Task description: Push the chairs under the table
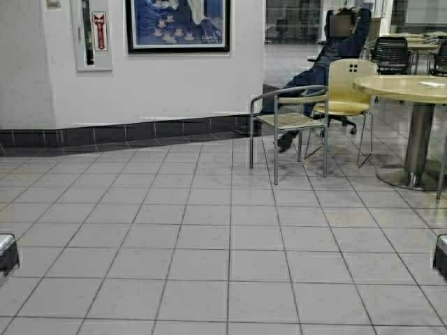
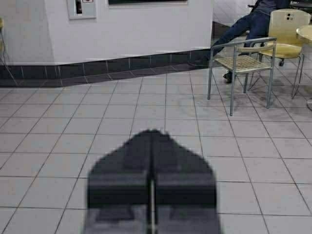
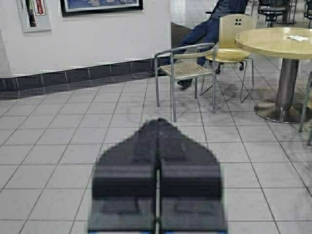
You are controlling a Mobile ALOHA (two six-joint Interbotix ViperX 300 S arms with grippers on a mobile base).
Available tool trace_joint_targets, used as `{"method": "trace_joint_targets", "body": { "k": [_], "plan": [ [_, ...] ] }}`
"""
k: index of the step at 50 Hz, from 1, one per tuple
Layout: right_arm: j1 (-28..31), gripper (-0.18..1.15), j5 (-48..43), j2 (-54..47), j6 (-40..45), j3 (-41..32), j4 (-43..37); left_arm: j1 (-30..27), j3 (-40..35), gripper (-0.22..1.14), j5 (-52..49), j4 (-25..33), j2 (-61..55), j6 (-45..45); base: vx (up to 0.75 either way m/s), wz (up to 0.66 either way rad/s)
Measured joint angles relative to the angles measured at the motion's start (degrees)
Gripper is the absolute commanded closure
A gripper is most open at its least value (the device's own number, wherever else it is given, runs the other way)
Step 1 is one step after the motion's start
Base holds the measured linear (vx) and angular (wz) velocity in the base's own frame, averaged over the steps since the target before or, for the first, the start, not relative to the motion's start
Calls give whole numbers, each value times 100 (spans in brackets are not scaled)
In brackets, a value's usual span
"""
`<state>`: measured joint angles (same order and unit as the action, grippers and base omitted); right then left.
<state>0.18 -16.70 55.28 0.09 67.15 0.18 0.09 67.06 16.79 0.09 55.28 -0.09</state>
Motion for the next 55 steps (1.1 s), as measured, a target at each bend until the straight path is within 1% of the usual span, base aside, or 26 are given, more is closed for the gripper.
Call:
{"method": "trace_joint_targets", "body": {
  "k": [4,8,14,32,55],
  "plan": [
    [0,93,18,9,0,18,-9,0,0,92,-193,0,62,35,0,0],
    [18,92,255,79,18,26,-9,9,-9,88,-404,9,132,35,0,0],
    [18,93,519,132,18,26,-18,9,-9,89,-475,9,149,35,0,0],
    [18,93,563,132,26,18,-9,9,-9,89,-510,0,141,-105,4,7],
    [26,93,580,132,114,0,-18,9,-9,89,-510,-18,97,-563,21,19]
  ]
}}
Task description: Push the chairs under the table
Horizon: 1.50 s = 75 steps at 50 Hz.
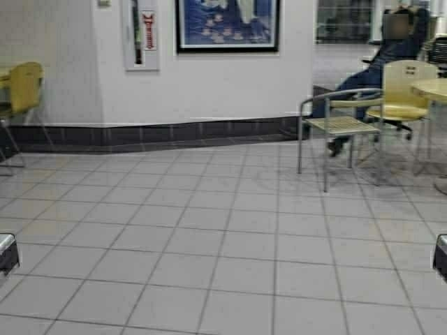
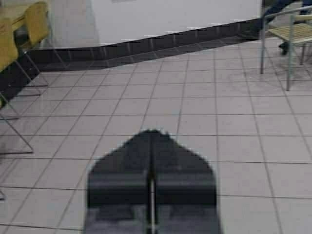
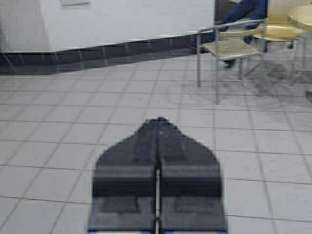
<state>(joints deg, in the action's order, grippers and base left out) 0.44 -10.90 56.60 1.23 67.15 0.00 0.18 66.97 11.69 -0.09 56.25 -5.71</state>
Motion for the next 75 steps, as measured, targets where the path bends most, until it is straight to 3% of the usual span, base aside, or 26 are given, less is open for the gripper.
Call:
{"method": "trace_joint_targets", "body": {
  "k": [43,75],
  "plan": [
    [0,93,9,-439,149,-53,18,9,220,89,-9,0,220,-237,34,13],
    [9,93,9,-694,431,-141,18,0,220,89,-9,9,202,-176,31,54]
  ]
}}
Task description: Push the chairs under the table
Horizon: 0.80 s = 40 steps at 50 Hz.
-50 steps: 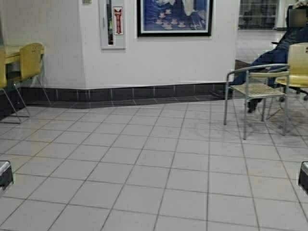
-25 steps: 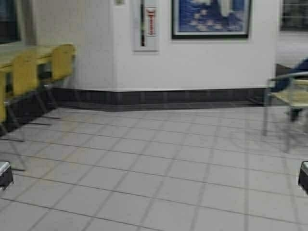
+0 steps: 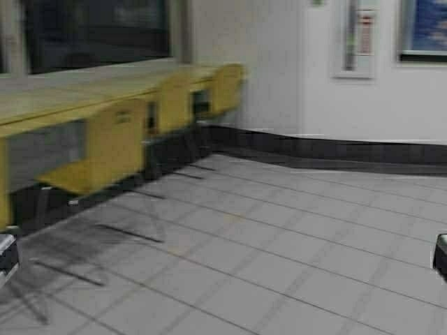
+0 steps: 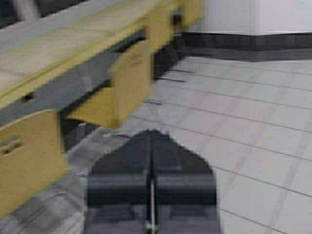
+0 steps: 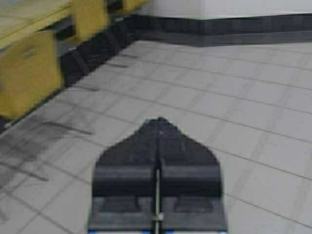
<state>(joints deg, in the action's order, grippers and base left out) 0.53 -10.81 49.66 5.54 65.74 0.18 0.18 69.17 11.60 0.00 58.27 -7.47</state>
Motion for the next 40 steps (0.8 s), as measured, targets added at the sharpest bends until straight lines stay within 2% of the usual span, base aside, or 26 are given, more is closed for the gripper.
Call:
{"method": "trace_joint_targets", "body": {
  "k": [40],
  "plan": [
    [-9,93,18,-62,176,-26,9,0,-35,89,0,-9,325,70,27,47]
  ]
}}
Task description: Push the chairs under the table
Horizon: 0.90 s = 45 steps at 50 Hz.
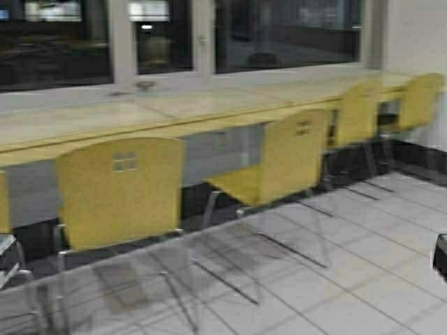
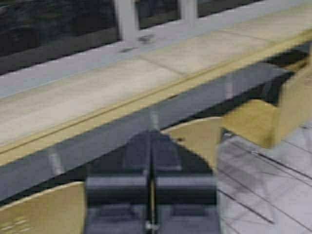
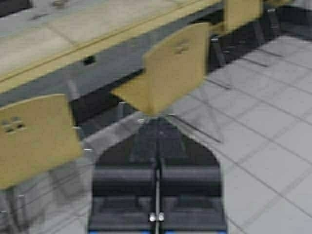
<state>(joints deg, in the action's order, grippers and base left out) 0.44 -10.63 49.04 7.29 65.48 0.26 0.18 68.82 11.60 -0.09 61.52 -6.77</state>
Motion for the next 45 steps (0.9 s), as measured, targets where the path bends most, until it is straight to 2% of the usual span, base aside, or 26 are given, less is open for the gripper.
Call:
{"method": "trace_joint_targets", "body": {
  "k": [45],
  "plan": [
    [9,93,18,-167,97,0,0,18,0,89,-9,26,-114,132,18,43]
  ]
}}
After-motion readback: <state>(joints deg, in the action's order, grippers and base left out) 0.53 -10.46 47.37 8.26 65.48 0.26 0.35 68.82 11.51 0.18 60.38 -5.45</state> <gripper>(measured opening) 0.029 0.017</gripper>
